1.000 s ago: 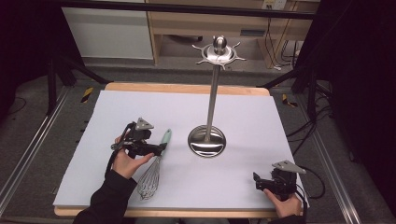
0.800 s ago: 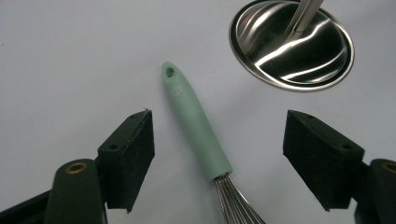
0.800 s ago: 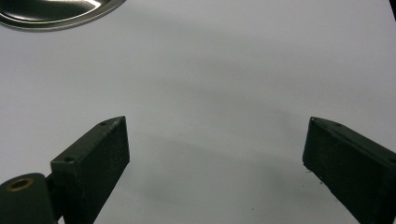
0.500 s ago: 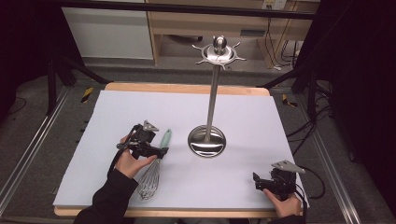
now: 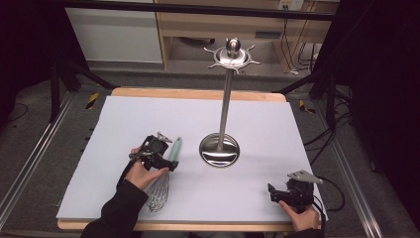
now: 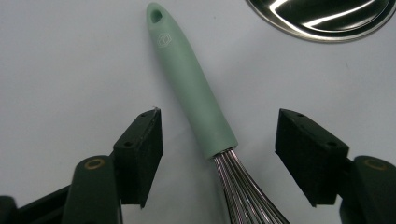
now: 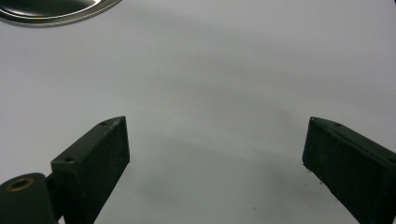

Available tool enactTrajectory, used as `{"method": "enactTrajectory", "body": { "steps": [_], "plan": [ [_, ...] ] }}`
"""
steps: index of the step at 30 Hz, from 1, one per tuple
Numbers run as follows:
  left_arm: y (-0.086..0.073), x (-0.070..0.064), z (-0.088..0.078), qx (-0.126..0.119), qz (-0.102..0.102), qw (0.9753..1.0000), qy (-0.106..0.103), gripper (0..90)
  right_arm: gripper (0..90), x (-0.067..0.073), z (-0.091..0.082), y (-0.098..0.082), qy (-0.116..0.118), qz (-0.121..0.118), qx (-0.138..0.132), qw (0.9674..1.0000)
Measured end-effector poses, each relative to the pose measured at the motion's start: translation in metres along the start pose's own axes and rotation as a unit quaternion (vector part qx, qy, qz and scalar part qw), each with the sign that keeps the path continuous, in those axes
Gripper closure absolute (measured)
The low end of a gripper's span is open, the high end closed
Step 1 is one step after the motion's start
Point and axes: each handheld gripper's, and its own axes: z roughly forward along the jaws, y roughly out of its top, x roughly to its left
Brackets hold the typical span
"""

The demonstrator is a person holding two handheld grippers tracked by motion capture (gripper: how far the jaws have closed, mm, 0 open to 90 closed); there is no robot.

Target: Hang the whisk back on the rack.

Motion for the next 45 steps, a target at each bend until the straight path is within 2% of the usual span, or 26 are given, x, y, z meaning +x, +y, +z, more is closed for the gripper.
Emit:
{"method": "enactTrajectory", "body": {
  "steps": [6, 8, 20, 29, 35, 39, 45],
  "plan": [
    [0.0, 0.0, 0.006, 0.015, -0.002, 0.9999, -0.003, 36.1, 7.9, 0.0, 0.0, 0.0, 0.001, -0.002, 0.0, 1.0],
    [0.0, 0.001, 0.01, 0.023, -0.003, 0.9997, 0.002, 37.1, 7.9, 0.0, 0.0, 0.0, 0.0, -0.003, 0.001, 1.0],
    [0.0, 0.006, 0.019, 0.046, -0.03, 0.9984, -0.011, 46.8, 8.5, 0.001, 0.001, 0.0, 0.0, -0.001, 0.004, 1.0],
    [0.0, 0.007, 0.025, 0.051, -0.042, 0.9977, -0.015, 54.8, 8.7, 0.001, 0.001, 0.0, 0.0, -0.002, 0.005, 1.0],
    [0.0, 0.006, 0.027, 0.053, -0.044, 0.9976, -0.008, 60.0, 8.9, 0.001, 0.001, 0.0, 0.001, -0.002, 0.005, 1.0],
    [0.001, 0.008, 0.027, 0.054, -0.058, 0.9968, -0.01, 62.0, 8.9, 0.001, 0.001, 0.0, 0.001, -0.003, 0.004, 1.0],
    [0.001, 0.009, 0.026, 0.055, -0.068, 0.9961, -0.008, 63.6, 8.9, 0.001, 0.001, 0.0, 0.001, -0.003, 0.005, 1.0]
  ]
}}
